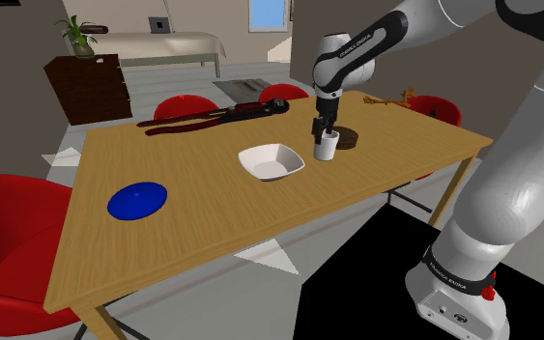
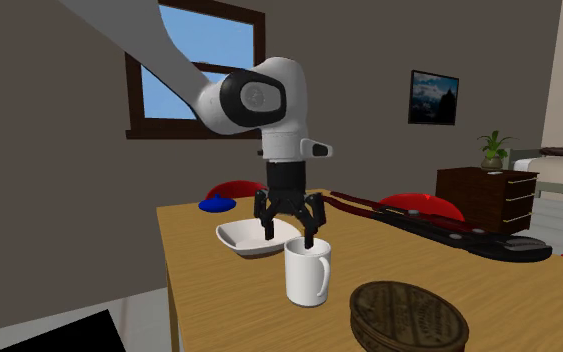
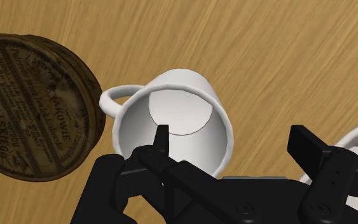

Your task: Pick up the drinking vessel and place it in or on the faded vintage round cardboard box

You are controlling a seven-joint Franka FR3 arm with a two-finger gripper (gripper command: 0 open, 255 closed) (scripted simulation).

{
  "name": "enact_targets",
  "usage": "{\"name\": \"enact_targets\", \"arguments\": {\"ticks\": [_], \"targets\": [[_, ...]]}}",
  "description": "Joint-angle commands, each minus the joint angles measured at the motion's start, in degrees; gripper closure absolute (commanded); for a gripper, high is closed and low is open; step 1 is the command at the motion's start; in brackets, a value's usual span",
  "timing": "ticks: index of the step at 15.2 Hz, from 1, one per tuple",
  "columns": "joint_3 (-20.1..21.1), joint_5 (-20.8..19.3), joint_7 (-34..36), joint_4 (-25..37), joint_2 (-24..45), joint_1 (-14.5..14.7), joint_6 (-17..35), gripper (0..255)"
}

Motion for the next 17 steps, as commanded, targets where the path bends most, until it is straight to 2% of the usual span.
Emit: {"name": "enact_targets", "arguments": {"ticks": [1, 3, 11, 12, 17], "targets": [[-0.1, 0.1, -0.1, -0.6, 1.0, -0.1, 1.6, 0], [-0.2, 0.1, -0.2, -1.4, 2.1, -0.2, 3.6, 0], [-0.2, 0.1, -0.2, -1.4, 2.1, -0.2, 3.6, 0], [-0.2, 0.1, -0.2, -1.4, 2.1, -0.2, 3.6, 255], [-0.2, 0.1, -0.2, -1.4, 2.1, -0.2, 3.6, 255]]}}
